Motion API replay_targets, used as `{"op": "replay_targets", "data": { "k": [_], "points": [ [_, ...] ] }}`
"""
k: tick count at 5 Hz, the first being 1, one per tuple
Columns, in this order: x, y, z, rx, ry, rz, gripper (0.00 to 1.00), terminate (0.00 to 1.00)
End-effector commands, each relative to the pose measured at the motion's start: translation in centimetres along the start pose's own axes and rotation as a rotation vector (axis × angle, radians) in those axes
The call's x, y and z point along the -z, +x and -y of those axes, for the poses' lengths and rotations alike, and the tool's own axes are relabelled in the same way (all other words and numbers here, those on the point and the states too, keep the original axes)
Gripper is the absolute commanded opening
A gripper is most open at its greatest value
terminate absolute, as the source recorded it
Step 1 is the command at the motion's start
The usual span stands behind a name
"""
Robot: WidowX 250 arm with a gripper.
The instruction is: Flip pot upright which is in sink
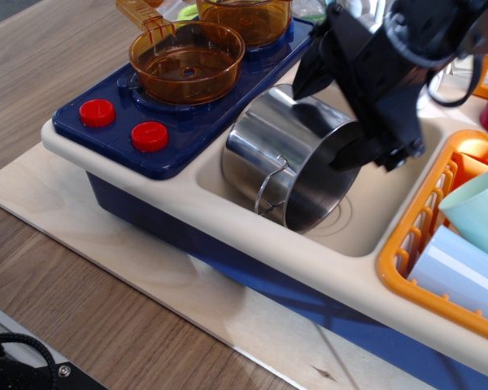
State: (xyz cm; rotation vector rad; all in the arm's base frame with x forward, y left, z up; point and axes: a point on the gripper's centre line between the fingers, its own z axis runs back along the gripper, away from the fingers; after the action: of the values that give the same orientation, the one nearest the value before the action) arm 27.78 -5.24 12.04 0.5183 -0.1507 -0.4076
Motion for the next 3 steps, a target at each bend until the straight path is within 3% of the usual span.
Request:
{"op": "replay_targets", "data": {
  "k": [1,2,3],
  "points": [
    [0.2,-0.2,-2.0,-0.006,0.031,0.097,1.00,0.00],
    [0.6,-0.3,-2.8,0.008,0.013,0.102,0.00,0.00],
    [1.2,-0.4,-3.7,0.012,-0.042,0.108,0.00,0.00]
  ]
}}
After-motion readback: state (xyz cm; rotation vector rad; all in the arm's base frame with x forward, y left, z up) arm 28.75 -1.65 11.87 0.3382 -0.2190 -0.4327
